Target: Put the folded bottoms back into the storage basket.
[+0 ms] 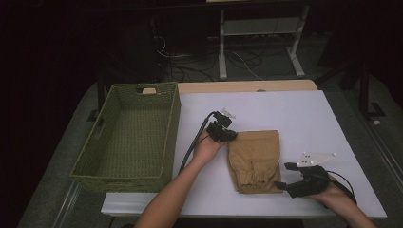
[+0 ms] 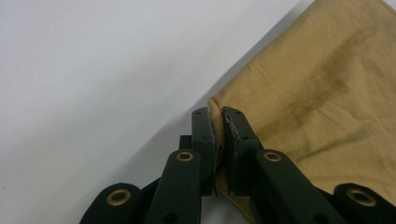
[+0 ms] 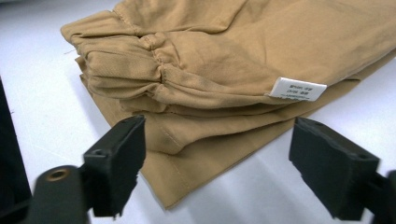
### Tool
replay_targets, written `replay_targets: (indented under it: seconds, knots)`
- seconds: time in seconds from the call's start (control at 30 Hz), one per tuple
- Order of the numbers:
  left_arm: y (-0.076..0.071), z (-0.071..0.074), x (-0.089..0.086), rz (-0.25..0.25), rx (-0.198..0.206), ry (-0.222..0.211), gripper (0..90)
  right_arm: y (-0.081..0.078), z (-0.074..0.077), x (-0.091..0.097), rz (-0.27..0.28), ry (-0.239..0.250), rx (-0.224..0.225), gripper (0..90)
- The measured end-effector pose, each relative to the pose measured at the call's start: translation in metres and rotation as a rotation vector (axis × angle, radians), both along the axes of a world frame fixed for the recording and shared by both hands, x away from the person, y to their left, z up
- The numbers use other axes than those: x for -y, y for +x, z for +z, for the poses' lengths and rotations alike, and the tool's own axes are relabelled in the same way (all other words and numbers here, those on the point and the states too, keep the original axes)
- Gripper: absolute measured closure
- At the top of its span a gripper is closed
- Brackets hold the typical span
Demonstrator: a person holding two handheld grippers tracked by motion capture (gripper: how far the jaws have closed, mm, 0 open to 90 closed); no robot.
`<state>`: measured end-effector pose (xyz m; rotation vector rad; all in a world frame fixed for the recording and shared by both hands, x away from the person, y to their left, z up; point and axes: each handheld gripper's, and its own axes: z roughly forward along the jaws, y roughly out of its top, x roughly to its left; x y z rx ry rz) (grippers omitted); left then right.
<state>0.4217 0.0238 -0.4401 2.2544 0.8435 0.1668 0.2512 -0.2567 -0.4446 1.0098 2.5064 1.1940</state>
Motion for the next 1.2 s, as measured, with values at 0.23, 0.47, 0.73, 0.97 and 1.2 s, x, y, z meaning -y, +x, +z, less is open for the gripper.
replay_targets:
  seconds: [0.23,0.47,0.73,0.97,1.2]
  knots:
    - [0.000,0.006,-0.007,0.022,-0.009,-0.032,83.9,-0.001,0.001,0.000,-0.003,0.006,-0.025,18.1]
    - [-0.002,0.009,-0.024,0.061,-0.034,-0.040,83.9,0.000,0.000,-0.005,0.007,-0.011,-0.061,23.0]
    - [-0.006,0.009,-0.034,0.097,-0.052,-0.043,83.8,0.000,-0.005,-0.010,0.039,-0.053,-0.050,35.4]
    - [-0.006,0.005,-0.033,0.099,-0.055,-0.027,83.8,-0.001,-0.010,-0.015,0.059,-0.104,-0.034,39.2]
    - [-0.006,0.004,-0.032,0.099,-0.058,-0.023,83.7,-0.001,-0.012,-0.021,0.069,-0.127,0.008,40.7]
